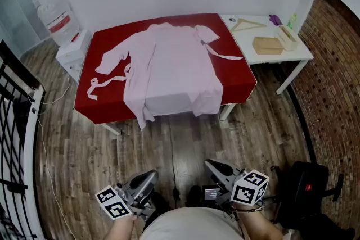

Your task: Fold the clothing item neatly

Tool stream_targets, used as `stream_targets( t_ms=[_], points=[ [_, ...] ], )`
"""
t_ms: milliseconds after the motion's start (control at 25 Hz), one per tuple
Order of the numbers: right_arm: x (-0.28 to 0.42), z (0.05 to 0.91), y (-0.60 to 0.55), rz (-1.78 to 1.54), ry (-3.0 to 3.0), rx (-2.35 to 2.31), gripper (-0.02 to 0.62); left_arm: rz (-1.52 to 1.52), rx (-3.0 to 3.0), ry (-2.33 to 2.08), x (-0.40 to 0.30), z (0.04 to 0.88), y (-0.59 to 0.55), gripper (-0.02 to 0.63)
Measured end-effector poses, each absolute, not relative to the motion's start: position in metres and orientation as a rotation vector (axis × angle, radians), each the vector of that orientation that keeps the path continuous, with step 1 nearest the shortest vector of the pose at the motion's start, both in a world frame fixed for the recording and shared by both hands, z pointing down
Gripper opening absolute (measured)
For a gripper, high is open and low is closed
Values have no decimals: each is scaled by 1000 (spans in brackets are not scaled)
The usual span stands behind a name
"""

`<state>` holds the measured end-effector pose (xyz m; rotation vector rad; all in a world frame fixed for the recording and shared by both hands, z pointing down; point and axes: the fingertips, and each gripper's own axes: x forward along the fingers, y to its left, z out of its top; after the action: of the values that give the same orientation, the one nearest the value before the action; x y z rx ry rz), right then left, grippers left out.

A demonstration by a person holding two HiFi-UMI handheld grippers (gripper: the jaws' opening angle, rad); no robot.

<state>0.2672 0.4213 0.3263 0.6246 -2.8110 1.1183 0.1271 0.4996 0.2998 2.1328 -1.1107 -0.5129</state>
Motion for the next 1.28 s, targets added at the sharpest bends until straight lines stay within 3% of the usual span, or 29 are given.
stream_targets(
  t_ms=[600, 1280],
  points=[
    [263, 343, 377, 1095, -2750, 557, 14, -472, 2108, -1170, 127, 308, 449, 6],
    [171, 356, 293, 1039, -2662, 884, 14, -349, 2199, -980, 5, 321, 324, 6]
  ],
)
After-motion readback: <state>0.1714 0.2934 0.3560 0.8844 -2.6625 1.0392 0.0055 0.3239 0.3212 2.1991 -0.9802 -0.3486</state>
